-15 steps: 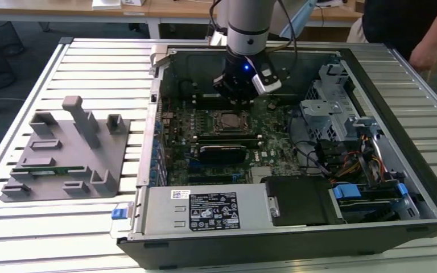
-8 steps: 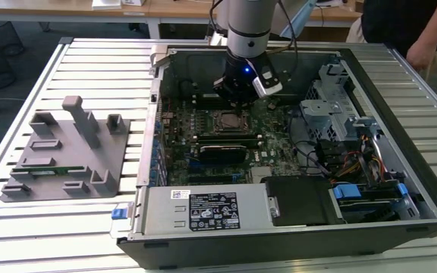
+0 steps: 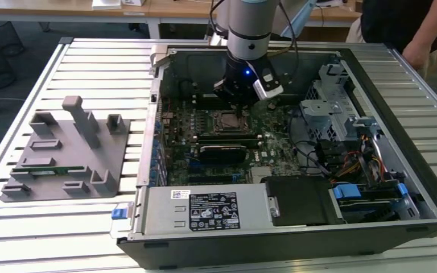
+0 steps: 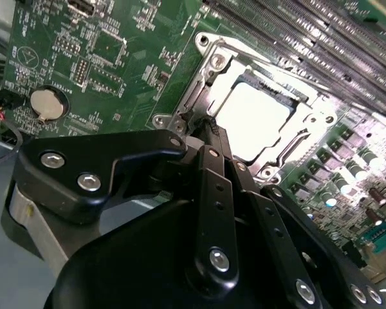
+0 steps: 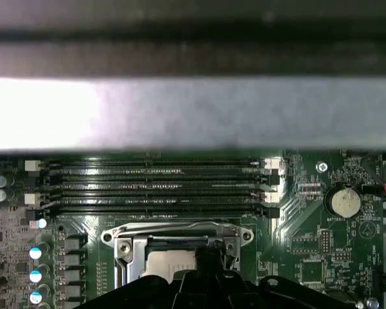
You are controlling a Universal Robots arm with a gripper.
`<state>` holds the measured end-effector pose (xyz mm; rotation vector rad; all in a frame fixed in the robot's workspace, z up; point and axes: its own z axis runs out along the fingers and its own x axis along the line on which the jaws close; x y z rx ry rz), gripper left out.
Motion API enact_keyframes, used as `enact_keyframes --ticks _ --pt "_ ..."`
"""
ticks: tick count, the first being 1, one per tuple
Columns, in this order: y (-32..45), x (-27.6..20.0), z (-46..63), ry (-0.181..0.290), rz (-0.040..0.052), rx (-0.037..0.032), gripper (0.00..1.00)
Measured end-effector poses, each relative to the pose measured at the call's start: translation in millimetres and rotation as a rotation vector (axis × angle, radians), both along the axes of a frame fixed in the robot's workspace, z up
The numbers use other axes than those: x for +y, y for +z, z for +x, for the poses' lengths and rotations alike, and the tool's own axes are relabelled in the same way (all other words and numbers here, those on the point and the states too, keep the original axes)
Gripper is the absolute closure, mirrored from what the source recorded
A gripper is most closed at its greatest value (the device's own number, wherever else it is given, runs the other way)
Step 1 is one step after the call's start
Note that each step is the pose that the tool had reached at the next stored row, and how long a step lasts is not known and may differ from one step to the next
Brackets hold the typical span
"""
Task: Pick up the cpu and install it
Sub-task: 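Install the second cpu locking lever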
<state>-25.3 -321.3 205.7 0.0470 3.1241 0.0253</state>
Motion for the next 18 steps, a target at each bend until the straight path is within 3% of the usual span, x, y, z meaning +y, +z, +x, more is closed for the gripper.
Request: enact_keyframes --ticks 5,11,14,18 --pt "1.6 -4.1 -0.1 0.0 0.0001 0.0 0.89" --pt "22.2 -4.1 0.0 0.0 0.0001 0.0 0.89" --pt "23.0 -6.2 0.0 0.0 0.0003 -0.0001 0.89" --pt "22.8 -12.7 -0.1 0.0 0.0002 -0.0001 0.89"
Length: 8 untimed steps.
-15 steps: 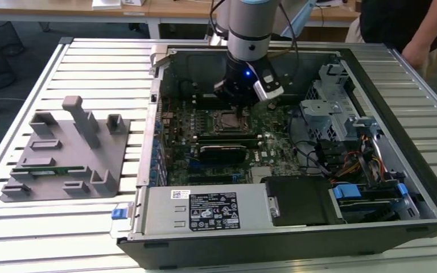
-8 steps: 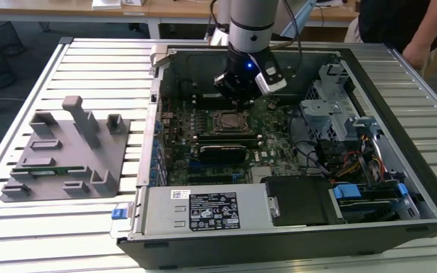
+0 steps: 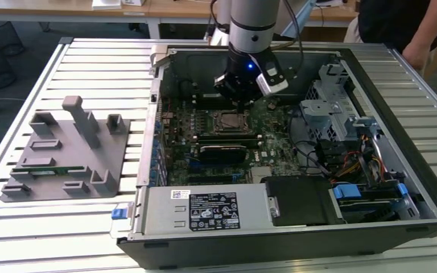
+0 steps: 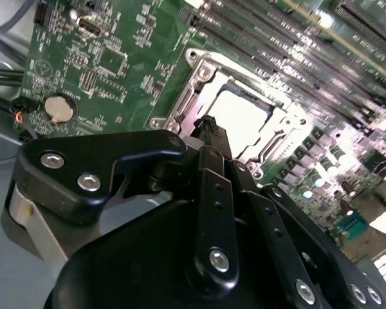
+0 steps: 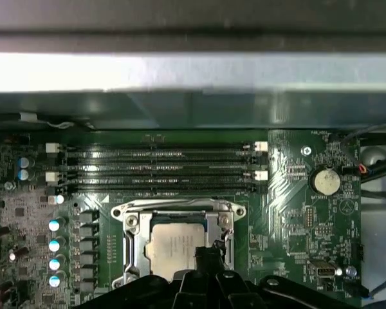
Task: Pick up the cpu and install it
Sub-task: 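Install the second cpu locking lever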
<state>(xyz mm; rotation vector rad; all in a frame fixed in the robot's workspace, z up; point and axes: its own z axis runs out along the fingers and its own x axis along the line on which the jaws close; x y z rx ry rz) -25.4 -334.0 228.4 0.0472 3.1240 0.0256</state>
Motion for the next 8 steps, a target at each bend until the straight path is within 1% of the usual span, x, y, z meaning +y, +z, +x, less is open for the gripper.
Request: enact_keyframes --ticks 2,6,7,8 --pt "-0.2 -3.8 -0.1 0.0 0.0001 0.0 0.89" --pt "-0.5 -7.3 -0.3 0.0 0.0 0.0 0.89" --pt "-0.5 -8.6 -0.3 0.0 0.0013 0.0001 0.89" --pt "-0.6 -10.8 -0.3 0.0 0.0023 0.0007 0.89"
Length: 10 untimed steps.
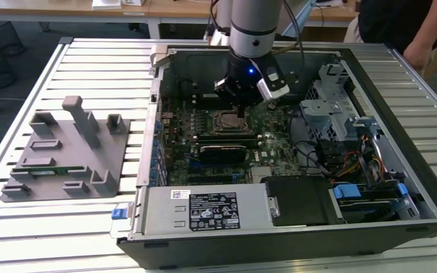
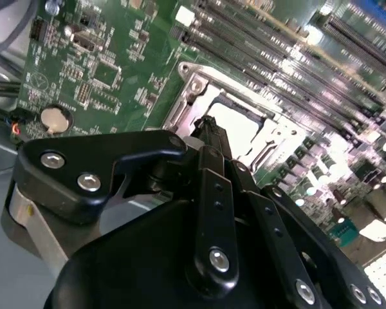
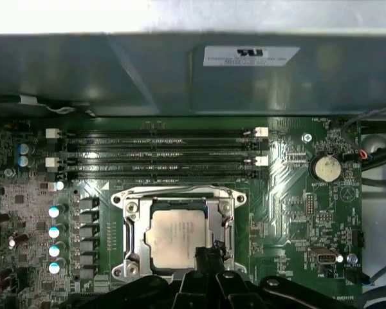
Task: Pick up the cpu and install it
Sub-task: 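Install the second cpu locking lever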
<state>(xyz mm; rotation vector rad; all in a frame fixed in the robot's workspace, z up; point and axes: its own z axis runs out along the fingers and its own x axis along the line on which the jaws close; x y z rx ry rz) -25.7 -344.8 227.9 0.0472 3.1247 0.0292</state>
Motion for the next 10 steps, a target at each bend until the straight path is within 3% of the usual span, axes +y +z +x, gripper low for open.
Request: enact_keyframes --ticks 6,10 --pt "-0.3 -16.0 0.0 0.0 0.0007 0.0048 0.89" --pt "4.7 -17.0 0.0 0.0 0.0012 0.0073 0.89"
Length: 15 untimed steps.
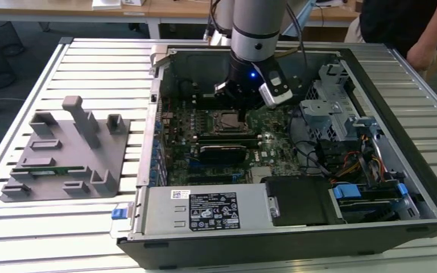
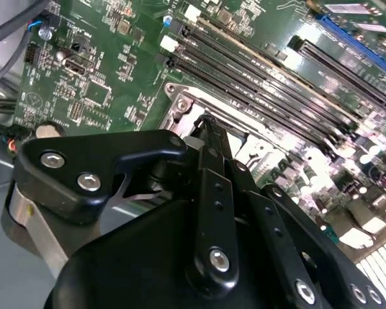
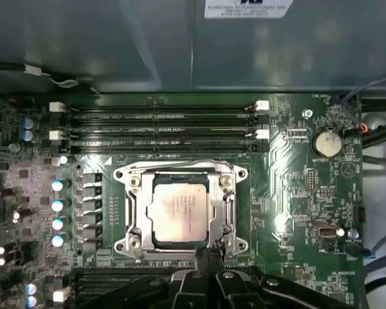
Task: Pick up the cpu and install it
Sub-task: 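Install the second cpu locking lever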
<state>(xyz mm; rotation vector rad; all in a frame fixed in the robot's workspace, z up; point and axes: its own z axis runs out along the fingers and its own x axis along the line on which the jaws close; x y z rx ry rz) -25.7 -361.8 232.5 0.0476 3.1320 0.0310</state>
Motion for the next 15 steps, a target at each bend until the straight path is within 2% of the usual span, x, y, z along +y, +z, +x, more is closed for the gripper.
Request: enact_keyframes --ticks 2,7,12,15 --pt "4.4 -0.1 0.3 0.0 0.0004 0.0026 0.89" --pt "4.6 -2.0 1.6 0.0 0.0006 0.0223 0.89" --pt "3.5 -14.2 1.6 -0.001 0.0006 0.0266 0.89" --pt "3.4 -16.0 1.5 -0.001 0.0008 0.0273 0.89"
